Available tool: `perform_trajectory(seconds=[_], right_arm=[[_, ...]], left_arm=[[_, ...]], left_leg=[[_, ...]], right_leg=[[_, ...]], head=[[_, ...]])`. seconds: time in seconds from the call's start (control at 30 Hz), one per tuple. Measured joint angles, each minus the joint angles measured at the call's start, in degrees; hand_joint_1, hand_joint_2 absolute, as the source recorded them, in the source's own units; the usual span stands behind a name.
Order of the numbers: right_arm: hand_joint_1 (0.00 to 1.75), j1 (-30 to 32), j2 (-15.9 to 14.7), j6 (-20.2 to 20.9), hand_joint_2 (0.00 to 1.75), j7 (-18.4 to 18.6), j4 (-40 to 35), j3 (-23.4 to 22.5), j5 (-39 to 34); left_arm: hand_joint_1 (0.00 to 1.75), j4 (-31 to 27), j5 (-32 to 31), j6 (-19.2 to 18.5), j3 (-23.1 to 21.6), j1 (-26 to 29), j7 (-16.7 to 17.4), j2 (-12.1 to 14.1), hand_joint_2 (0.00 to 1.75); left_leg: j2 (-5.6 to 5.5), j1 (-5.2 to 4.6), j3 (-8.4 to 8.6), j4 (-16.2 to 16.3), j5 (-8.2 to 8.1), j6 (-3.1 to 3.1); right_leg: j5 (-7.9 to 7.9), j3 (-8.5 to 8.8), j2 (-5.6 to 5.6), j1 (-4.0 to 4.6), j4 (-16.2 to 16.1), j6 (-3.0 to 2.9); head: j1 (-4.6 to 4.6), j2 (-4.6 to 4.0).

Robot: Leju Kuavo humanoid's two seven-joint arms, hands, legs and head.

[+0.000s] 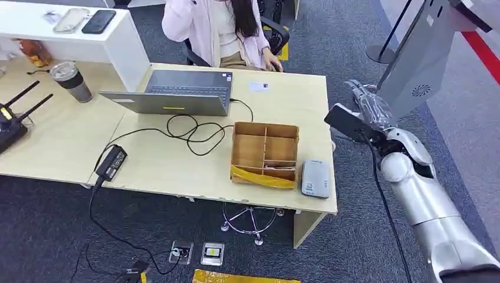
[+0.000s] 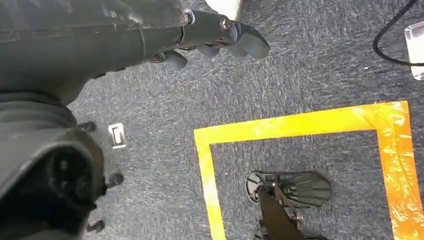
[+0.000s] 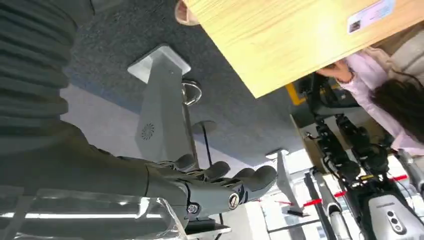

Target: Pass the card to the sensor for recognition and then transmit it.

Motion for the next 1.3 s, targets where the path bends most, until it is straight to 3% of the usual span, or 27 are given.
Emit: perform_trajectory(seconds=[0.2, 0.4, 1.07, 1.3], right_arm=[[0.0, 2.1, -0.4, -2.8, 1.75, 1.0, -4.2, 0.5, -0.6], [0.0, 9.2, -0.6, -5.8, 1.75, 7.5, -13.9, 2.5, -0.2], [0.0, 22.6, 0.0, -7.0, 1.75, 16.3, -32.5, 6.1, 3.2], [0.0, 23.6, 2.7, -14.6, 1.75, 16.9, -31.4, 6.8, 11.0]], left_arm=[[0.0, 0.0, 0.3, 0.5, 0.1, 0.3, -0.8, 0.0, 0.0], [0.0, 0.0, -0.2, 1.1, 0.0, 0.4, -0.9, -0.1, 0.0], [0.0, 0.0, 0.4, 2.9, 0.0, 1.2, -0.8, -0.8, 0.0], [0.0, 0.0, 0.4, 4.2, 0.0, 1.2, -0.8, -1.2, 0.0]], left_leg=[[0.0, 0.01, 0.01, 0.0, 0.0, 0.0], [0.01, 0.02, 0.0, 0.0, -0.04, -0.06], [-0.01, 0.03, 0.01, 0.0, -0.04, -0.06], [-0.01, 0.03, 0.01, 0.0, -0.04, -0.06]], right_leg=[[0.0, 0.0, 0.0, 0.01, 0.0, 0.0], [-0.01, 0.0, 0.02, 0.01, 0.0, -0.01], [-0.02, 0.03, 0.0, 0.02, 0.0, -0.02], [-0.02, 0.02, 0.0, 0.03, 0.0, -0.02]], head=[[0.0, 0.0], [-0.04, 0.0], [0.0, 0.0], [0.0, 0.0]])
